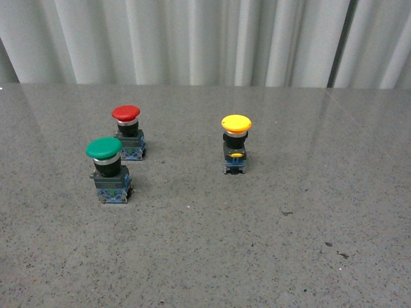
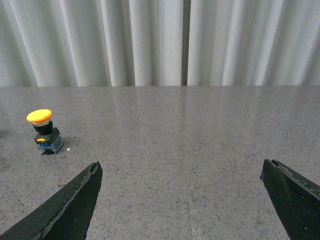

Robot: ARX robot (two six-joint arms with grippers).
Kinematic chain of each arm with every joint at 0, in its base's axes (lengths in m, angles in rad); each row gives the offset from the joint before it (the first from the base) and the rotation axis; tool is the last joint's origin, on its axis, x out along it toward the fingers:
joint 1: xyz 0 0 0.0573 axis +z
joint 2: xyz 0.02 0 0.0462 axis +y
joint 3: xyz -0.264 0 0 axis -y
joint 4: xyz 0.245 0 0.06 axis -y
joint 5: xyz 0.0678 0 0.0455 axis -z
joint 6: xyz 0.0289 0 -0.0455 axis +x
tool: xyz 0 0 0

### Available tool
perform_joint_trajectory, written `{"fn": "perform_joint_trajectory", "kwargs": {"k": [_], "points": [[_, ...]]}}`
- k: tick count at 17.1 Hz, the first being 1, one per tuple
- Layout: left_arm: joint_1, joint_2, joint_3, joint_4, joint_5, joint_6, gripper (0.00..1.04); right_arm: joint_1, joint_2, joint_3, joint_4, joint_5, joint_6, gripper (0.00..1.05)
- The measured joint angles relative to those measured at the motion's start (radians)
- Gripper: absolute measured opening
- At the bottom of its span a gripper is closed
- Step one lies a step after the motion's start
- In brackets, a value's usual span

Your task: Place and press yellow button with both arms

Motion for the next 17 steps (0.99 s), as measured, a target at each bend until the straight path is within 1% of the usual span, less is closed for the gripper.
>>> {"fn": "perform_joint_trajectory", "kwargs": {"k": [6, 14, 16, 17], "points": [[0.000, -0.205, 0.000, -0.196, 0.000, 0.000, 0.04, 0.000, 0.000, 0.000, 0.000, 0.000, 0.000, 0.98], [0.000, -0.351, 0.000, -0.339, 0.000, 0.000, 0.04, 0.000, 0.000, 0.000, 0.000, 0.000, 0.000, 0.98], [0.000, -0.411, 0.000, -0.404, 0.000, 0.000, 0.04, 0.000, 0.000, 0.000, 0.000, 0.000, 0.000, 0.98], [0.000, -0.500, 0.000, -0.543, 0.002, 0.000, 0.04, 0.000, 0.000, 0.000, 0.000, 0.000, 0.000, 0.98]]}}
